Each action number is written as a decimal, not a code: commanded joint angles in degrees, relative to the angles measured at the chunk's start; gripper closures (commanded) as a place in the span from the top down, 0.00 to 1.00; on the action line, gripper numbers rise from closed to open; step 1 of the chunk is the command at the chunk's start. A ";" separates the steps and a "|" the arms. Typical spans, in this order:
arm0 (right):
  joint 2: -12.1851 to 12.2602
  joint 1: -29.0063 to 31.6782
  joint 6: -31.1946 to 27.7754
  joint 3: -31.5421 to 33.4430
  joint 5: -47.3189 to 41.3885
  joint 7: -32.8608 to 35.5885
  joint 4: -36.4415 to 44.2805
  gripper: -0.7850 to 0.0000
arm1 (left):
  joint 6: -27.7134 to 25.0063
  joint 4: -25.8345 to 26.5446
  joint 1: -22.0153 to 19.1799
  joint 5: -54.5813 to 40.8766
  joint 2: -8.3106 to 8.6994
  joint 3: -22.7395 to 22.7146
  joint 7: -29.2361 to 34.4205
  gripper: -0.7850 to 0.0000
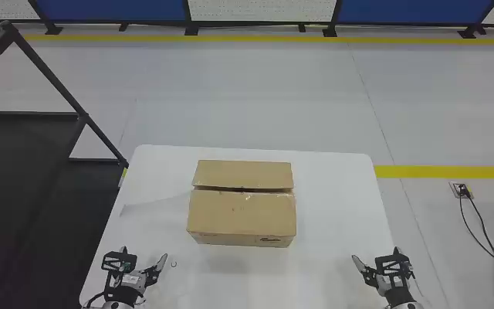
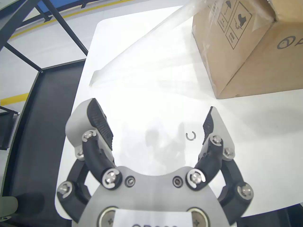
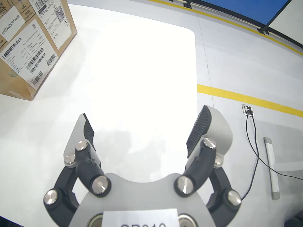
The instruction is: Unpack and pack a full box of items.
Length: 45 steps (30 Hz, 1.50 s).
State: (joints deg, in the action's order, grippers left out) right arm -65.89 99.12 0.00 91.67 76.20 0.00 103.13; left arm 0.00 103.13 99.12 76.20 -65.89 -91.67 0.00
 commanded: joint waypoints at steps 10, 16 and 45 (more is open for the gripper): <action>0.00 0.00 0.00 0.00 0.00 0.00 0.00 1.00 | 0.00 0.00 0.00 0.00 0.00 0.00 0.00 1.00; 0.00 0.00 0.00 0.00 0.00 0.00 0.00 1.00 | 0.00 0.00 0.00 0.00 0.00 0.00 0.00 1.00; 0.20 -4.14 -13.79 -2.34 -5.74 10.45 10.91 1.00 | -6.55 -3.74 -8.67 -5.64 -0.20 -1.95 -8.24 1.00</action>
State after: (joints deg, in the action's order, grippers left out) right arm -65.69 94.99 -13.79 89.33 70.48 10.44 114.04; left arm -6.55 99.39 90.45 70.56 -66.09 -93.63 -8.23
